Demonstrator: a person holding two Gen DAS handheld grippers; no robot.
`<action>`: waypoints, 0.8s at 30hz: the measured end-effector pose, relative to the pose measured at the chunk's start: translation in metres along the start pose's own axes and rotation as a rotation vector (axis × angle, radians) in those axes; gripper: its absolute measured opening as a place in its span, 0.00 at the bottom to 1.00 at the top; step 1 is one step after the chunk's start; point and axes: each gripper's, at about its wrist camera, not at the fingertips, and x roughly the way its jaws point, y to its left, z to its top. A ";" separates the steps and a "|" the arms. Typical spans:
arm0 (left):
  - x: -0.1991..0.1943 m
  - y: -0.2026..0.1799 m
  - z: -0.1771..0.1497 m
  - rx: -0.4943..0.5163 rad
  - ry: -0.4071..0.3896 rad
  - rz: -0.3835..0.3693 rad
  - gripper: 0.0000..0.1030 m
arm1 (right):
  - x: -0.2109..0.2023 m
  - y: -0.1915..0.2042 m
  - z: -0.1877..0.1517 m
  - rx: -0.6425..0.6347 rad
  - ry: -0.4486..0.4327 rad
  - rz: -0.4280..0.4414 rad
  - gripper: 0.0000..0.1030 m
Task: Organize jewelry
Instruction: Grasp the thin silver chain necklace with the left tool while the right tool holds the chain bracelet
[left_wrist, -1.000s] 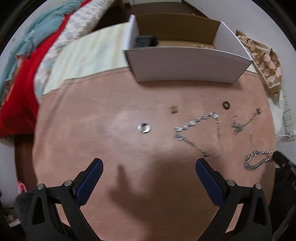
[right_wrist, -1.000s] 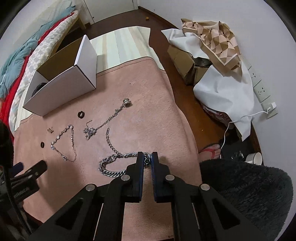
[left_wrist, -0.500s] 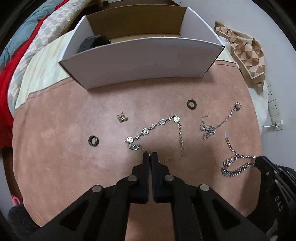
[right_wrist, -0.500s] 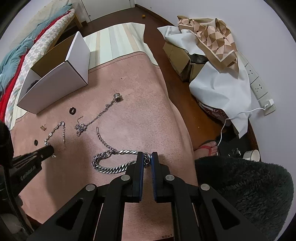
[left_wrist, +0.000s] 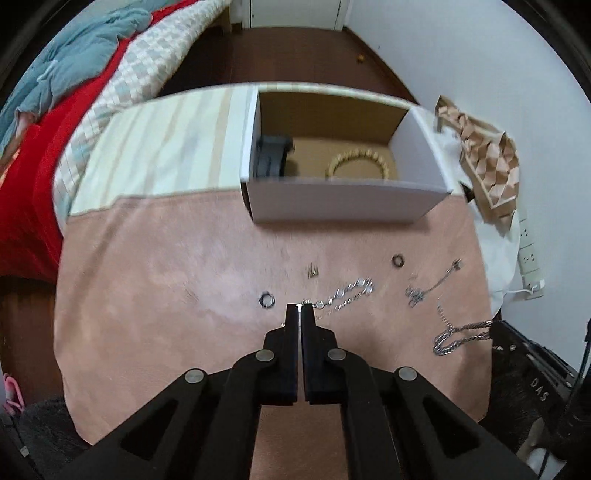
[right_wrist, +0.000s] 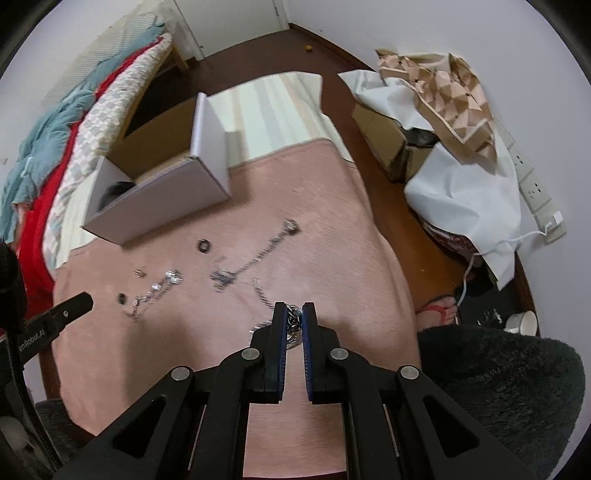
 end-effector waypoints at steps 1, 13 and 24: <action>-0.002 -0.003 0.002 0.001 -0.006 -0.003 0.00 | -0.003 0.004 0.001 -0.008 -0.006 0.008 0.08; 0.019 -0.010 0.017 0.056 0.004 0.005 0.58 | -0.017 0.017 0.019 -0.037 -0.038 0.038 0.08; 0.083 -0.048 -0.003 0.377 0.095 0.113 0.59 | 0.000 -0.003 0.012 -0.005 0.013 0.012 0.08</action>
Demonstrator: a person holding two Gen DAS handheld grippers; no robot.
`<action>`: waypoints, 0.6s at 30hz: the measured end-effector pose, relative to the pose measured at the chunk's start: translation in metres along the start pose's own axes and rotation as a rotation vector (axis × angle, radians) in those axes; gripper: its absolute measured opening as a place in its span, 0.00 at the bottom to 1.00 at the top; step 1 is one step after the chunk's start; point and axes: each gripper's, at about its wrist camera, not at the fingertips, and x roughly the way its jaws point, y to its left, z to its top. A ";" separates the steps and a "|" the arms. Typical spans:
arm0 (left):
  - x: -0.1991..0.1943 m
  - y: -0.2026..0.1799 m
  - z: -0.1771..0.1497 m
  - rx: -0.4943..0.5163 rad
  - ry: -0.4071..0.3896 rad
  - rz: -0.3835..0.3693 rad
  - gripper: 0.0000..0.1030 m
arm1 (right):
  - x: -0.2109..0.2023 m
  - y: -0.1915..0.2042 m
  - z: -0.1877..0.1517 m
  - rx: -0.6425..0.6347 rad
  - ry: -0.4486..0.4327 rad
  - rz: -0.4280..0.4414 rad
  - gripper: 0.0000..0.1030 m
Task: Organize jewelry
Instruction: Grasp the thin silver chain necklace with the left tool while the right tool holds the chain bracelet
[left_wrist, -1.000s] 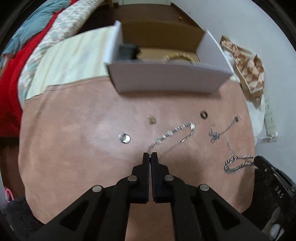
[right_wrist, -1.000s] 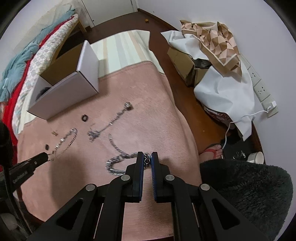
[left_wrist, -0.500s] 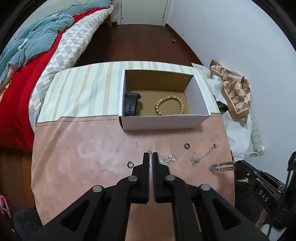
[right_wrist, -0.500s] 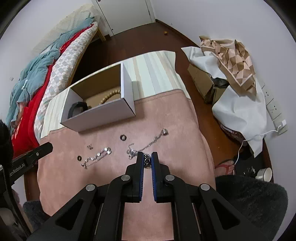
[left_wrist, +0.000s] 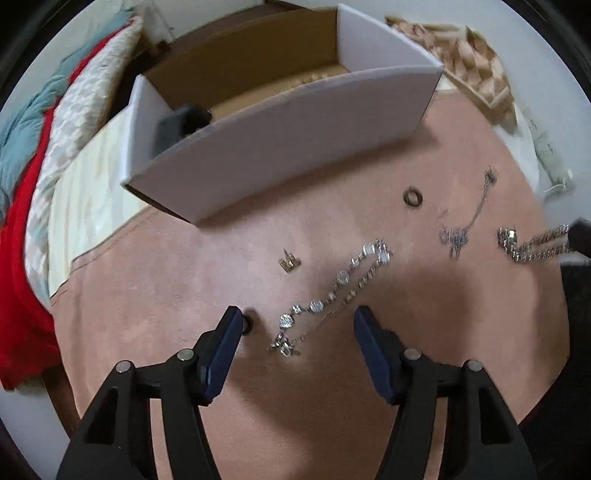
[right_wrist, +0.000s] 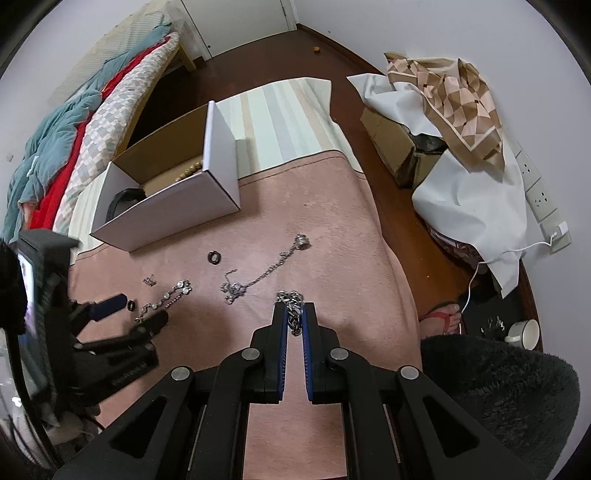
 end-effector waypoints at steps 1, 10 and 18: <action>0.001 0.000 0.000 0.006 0.004 -0.004 0.58 | 0.001 -0.001 0.000 0.002 0.002 -0.001 0.08; -0.005 -0.005 0.002 -0.023 0.002 -0.133 0.05 | 0.004 0.004 0.005 0.003 0.006 0.006 0.08; -0.043 0.027 0.001 -0.170 -0.057 -0.225 0.04 | -0.014 0.011 0.010 0.010 -0.024 0.045 0.08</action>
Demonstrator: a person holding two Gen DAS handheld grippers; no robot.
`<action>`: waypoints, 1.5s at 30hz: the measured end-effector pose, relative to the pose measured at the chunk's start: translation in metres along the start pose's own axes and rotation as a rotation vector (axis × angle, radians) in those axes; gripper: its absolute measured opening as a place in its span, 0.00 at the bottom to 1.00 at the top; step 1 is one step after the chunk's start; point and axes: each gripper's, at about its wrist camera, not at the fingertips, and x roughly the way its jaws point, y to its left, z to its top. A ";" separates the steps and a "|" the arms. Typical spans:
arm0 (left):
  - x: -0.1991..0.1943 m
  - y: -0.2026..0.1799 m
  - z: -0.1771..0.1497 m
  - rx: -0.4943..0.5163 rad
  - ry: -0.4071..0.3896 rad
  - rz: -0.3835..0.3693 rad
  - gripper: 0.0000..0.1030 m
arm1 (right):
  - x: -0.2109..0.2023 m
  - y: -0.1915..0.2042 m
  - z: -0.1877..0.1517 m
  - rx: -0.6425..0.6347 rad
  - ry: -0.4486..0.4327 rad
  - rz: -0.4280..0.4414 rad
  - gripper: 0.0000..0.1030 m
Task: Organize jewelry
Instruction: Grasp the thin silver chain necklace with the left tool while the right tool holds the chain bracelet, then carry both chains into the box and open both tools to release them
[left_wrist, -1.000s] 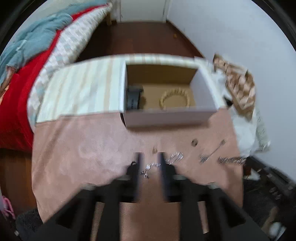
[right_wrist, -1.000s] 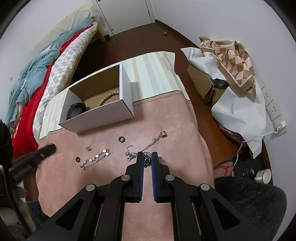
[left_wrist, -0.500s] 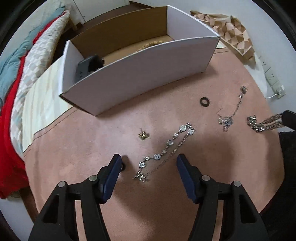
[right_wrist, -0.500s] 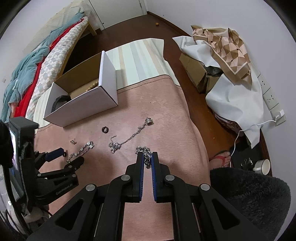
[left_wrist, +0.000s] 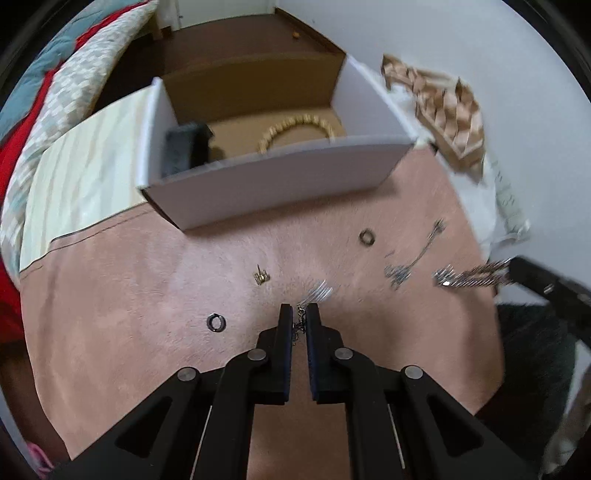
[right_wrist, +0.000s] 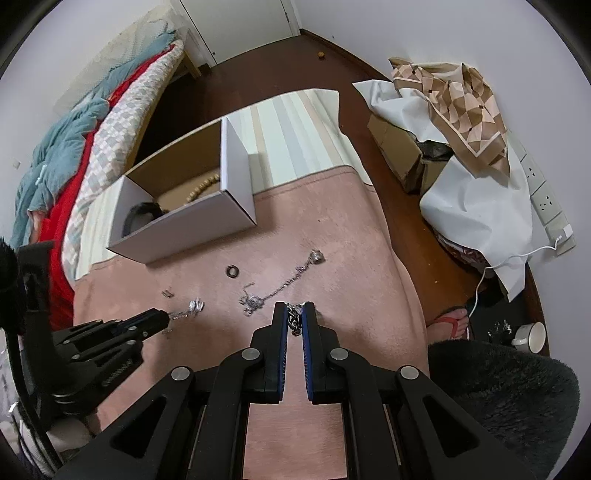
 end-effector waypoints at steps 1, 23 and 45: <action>-0.007 0.001 0.001 -0.013 -0.015 -0.006 0.04 | -0.002 0.001 0.001 0.001 -0.003 0.006 0.08; -0.109 0.019 0.094 -0.093 -0.265 -0.077 0.01 | -0.047 0.072 0.115 -0.107 -0.095 0.218 0.07; -0.043 0.073 0.141 -0.238 -0.155 0.202 0.71 | 0.060 0.104 0.181 -0.230 0.053 0.001 0.60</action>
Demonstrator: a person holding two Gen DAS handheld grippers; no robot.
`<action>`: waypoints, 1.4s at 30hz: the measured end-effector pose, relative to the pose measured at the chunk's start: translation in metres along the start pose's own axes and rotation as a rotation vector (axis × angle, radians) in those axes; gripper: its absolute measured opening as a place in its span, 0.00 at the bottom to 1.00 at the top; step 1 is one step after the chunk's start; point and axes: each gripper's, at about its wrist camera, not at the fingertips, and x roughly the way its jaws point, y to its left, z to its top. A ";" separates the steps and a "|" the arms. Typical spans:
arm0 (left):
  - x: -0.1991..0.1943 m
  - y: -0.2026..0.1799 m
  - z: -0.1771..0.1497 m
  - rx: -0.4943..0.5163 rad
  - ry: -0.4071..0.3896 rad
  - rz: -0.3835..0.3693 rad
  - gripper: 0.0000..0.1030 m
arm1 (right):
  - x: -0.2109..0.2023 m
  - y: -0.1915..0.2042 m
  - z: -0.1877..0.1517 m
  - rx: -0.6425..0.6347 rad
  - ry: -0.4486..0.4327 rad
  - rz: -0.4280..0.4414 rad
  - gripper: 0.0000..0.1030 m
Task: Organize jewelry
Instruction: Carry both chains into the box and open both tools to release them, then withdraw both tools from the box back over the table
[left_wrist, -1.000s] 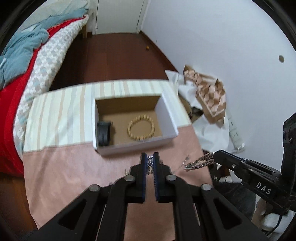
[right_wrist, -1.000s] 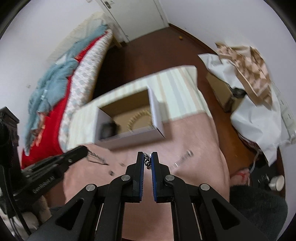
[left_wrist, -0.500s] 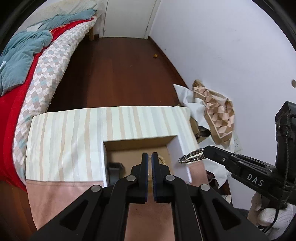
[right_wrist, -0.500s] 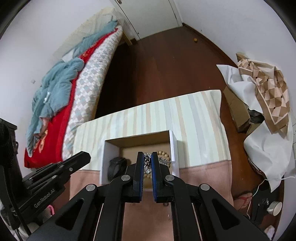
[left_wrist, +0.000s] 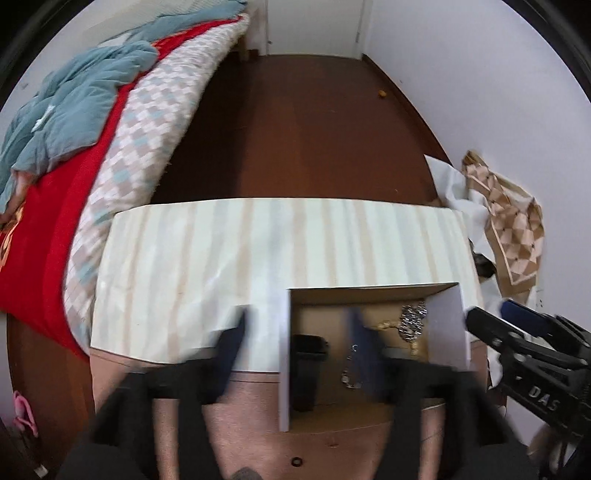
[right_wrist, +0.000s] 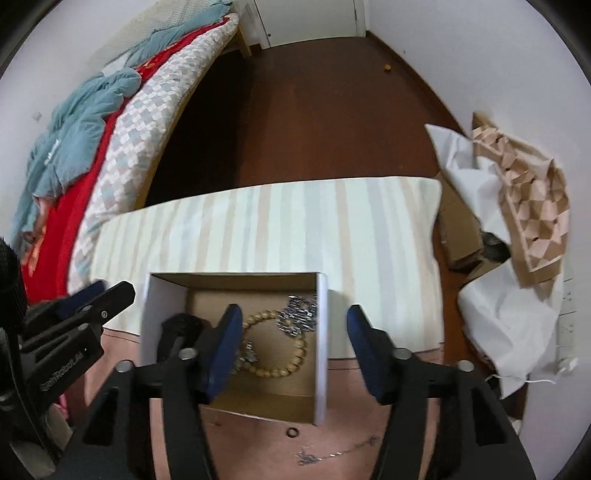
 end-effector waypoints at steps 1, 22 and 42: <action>-0.002 0.003 -0.002 -0.007 -0.014 0.006 0.73 | -0.002 0.000 -0.003 -0.009 -0.008 -0.020 0.60; -0.051 0.011 -0.072 0.020 -0.088 0.121 1.00 | -0.048 0.019 -0.079 -0.037 -0.098 -0.220 0.99; -0.161 0.018 -0.117 -0.006 -0.315 0.141 1.00 | -0.165 0.044 -0.128 -0.058 -0.318 -0.205 0.99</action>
